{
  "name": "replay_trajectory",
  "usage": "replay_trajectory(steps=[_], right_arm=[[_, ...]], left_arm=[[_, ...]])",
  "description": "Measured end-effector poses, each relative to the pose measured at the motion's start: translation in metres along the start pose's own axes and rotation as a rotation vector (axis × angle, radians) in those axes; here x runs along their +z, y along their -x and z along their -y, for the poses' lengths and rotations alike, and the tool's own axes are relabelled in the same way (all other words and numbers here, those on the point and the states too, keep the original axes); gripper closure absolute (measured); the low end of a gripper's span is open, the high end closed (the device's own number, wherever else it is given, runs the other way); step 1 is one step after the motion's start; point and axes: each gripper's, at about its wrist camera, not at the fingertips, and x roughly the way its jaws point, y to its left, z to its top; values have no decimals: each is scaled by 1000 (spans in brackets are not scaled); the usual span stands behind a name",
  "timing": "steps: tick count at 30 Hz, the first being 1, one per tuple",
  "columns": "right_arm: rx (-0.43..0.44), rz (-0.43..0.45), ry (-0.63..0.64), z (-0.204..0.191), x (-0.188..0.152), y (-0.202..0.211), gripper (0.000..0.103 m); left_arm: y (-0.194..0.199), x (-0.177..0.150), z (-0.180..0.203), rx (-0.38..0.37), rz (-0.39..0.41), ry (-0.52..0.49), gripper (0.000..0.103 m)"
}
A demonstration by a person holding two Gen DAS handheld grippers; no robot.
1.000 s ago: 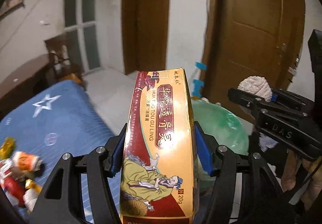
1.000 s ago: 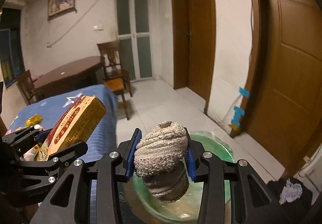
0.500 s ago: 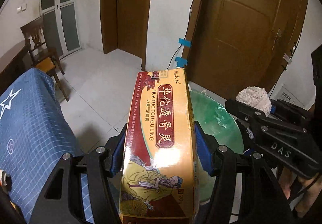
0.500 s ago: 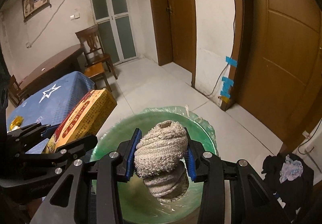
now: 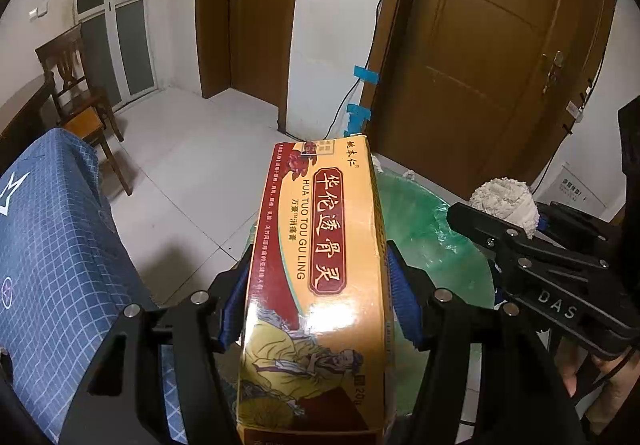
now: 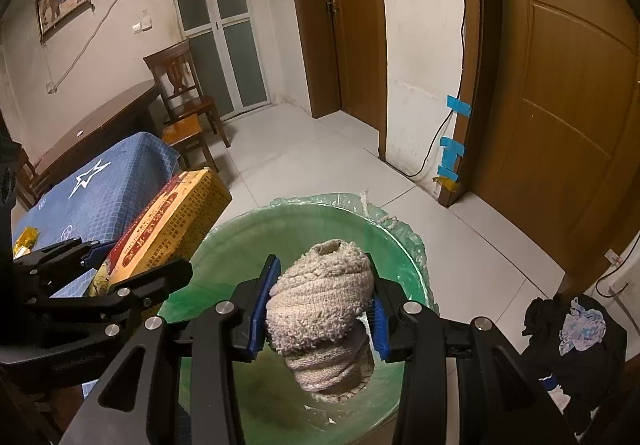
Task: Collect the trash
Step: 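Open the left tool dropping the yellow box into the bin while the right tool releases the towel, then move both tools back over the table toward the trash pile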
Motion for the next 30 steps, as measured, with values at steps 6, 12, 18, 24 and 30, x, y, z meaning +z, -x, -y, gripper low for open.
replay_trajectory(steps=[6, 12, 18, 24, 30], right_arm=[[1, 16, -17, 4, -4, 4, 33], [4, 36, -64, 15, -9, 11, 29], [3, 36, -65, 15, -15, 14, 29], [9, 52, -54, 9, -18, 27, 29], [59, 104, -30, -12, -30, 57, 28]], left_arm=[[-4, 1, -5, 23, -6, 17, 32], [-6, 1, -12, 48, 3, 47, 18], [-3, -3, -10, 43, 5, 47, 18], [11, -9, -12, 42, 18, 46, 18], [49, -32, -24, 47, 56, 54, 18]])
